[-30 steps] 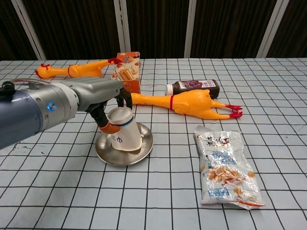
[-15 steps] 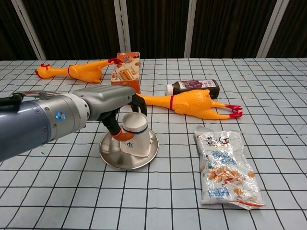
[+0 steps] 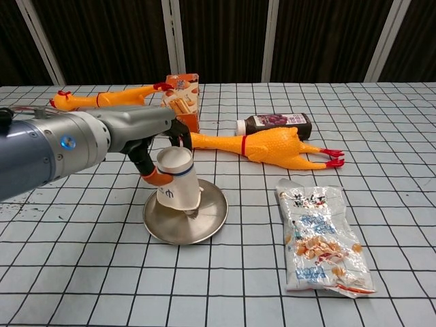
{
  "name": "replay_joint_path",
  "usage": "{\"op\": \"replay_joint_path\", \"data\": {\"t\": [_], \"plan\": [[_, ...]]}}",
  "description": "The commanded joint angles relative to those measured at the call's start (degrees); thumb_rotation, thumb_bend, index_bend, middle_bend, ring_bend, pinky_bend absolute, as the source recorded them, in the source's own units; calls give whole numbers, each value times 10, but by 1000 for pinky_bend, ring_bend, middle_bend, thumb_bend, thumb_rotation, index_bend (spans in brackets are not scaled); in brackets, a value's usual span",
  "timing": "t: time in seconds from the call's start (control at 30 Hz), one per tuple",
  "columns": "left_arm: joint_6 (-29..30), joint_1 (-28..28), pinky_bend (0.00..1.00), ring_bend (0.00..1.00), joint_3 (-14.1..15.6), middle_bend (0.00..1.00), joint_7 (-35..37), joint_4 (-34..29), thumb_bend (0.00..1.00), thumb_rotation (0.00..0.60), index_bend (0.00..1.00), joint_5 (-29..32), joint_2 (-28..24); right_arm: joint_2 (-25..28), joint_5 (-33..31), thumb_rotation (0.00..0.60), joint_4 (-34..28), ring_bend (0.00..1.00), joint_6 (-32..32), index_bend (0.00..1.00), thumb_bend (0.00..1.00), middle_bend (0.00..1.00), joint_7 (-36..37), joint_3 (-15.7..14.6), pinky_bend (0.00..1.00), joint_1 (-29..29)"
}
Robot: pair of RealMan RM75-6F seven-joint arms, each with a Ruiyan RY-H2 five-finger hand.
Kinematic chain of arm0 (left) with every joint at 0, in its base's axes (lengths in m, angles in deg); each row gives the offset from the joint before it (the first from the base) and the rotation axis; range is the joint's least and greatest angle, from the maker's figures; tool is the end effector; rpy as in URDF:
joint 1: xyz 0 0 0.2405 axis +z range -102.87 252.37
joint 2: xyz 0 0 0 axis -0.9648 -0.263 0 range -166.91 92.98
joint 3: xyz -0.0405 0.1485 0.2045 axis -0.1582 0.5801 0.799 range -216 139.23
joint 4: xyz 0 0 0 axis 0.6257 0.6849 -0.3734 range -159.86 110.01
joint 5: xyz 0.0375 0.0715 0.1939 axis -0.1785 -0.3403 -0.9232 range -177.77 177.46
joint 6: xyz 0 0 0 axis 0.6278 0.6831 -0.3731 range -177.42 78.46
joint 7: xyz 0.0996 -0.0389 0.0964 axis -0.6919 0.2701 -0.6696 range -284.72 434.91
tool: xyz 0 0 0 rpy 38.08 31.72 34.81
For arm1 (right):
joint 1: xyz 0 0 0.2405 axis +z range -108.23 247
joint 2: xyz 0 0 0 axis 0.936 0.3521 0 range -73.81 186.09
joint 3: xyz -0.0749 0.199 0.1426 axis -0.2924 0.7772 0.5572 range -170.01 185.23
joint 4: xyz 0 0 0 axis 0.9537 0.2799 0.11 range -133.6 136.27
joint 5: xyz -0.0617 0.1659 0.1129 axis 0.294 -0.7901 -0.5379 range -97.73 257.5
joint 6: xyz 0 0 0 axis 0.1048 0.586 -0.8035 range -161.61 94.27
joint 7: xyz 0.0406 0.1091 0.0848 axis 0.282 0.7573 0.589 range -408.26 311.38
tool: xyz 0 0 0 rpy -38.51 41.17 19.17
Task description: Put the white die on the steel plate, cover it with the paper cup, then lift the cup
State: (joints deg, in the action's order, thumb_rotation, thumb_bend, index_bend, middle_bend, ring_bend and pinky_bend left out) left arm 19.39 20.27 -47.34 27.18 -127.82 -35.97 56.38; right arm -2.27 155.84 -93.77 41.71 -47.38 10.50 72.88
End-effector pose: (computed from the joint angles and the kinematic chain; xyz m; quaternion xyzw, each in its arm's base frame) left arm -0.0686 0.3046 -0.0408 -0.7693 -0.3760 -0.2965 0.4229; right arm -0.3449 -0.1689 0.1753 0.5636 -0.4719 0.2978 0.6091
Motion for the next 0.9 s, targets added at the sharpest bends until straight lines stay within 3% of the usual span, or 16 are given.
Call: {"op": "replay_joint_path", "data": {"t": [0.03, 0.17, 0.27, 0.47, 0.63, 0.9], "plan": [[-11, 4, 0, 72, 2, 340, 12, -4, 493, 600, 449, 5, 2, 0, -1, 600, 0, 52, -1, 133, 124, 45, -1, 0, 0, 0], [-69, 11, 0, 72, -21, 338, 74, -21, 493, 600, 449, 39, -15, 0, -4, 600, 0, 52, -4, 133, 124, 45, -2, 0, 0, 1], [-61, 2, 0, 72, -6, 336, 51, -6, 492, 600, 449, 17, -16, 0, -6, 600, 0, 52, -5, 132, 124, 46, -2, 1, 0, 2], [-63, 9, 0, 72, 0, 340, 78, 3, 492, 600, 454, -21, -5, 0, -5, 600, -1, 52, -7, 132, 124, 45, -4, 0, 0, 3], [-91, 11, 0, 72, -3, 340, 103, -8, 491, 600, 459, 2, -13, 0, -3, 600, -3, 52, -4, 133, 124, 45, -5, 0, 0, 2], [-28, 3, 0, 72, 9, 341, 42, 0, 462, 600, 451, 2, -4, 0, -5, 600, -3, 52, -6, 133, 124, 45, -6, -1, 0, 2]]}}
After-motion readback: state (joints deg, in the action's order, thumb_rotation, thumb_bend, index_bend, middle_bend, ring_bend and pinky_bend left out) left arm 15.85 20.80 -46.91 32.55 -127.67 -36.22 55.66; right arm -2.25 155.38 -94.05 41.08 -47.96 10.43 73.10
